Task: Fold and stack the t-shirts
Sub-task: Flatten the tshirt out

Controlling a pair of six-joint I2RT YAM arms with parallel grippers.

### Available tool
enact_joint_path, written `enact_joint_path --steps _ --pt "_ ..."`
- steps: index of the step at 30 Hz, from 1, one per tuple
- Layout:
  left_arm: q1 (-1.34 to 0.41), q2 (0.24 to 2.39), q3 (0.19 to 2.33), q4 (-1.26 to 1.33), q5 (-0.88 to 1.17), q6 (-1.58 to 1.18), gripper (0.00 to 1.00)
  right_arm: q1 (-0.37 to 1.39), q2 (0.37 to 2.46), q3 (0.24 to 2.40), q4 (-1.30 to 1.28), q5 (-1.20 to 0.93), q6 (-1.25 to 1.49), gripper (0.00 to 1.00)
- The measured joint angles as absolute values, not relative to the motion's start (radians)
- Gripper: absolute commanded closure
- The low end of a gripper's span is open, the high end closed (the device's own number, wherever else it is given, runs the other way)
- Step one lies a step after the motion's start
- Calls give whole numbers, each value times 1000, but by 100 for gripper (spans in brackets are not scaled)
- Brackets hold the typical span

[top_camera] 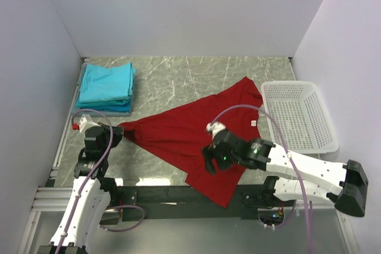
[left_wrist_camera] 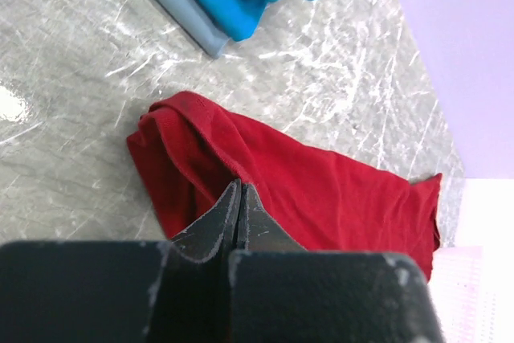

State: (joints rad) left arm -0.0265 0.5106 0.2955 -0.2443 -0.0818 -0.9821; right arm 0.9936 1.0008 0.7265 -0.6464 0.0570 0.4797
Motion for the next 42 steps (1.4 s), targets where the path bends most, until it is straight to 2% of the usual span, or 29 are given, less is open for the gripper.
enact_joint_path --steps 4,10,15,22,23,24,25,26,27,30,35,42 --pt "-27 481 295 -256 -83 -981 99 1207 1018 719 -706 51 545 17" --pt "-27 517 295 -252 -75 -980 99 1415 1090 697 -766 27 633 19" --pt "-27 552 295 -251 -69 -976 99 1512 1167 683 -760 -25 673 22" --pt "-27 556 295 -248 -69 -969 99 1535 1221 628 -756 -73 714 30" --pt "-27 556 295 -248 -69 -968 99 1535 1230 625 -756 -73 717 33" --pt "-27 555 295 -248 -70 -966 99 1535 1242 624 -754 -73 719 43" --pt "-27 555 295 -248 -70 -966 99 1535 1253 624 -751 -72 718 49" --pt "-27 554 295 -249 -70 -965 99 1536 1262 624 -751 -64 718 66" --pt "-27 554 295 -249 -71 -965 99 1536 1267 624 -757 -47 713 77" --pt "-27 554 295 -249 -73 -965 99 1529 1277 629 -790 9 726 99" --pt "-27 554 296 -247 -73 -965 99 1480 1261 646 -821 81 768 100" --pt "-27 600 329 -214 -95 -971 99 994 1078 810 -779 294 681 100"
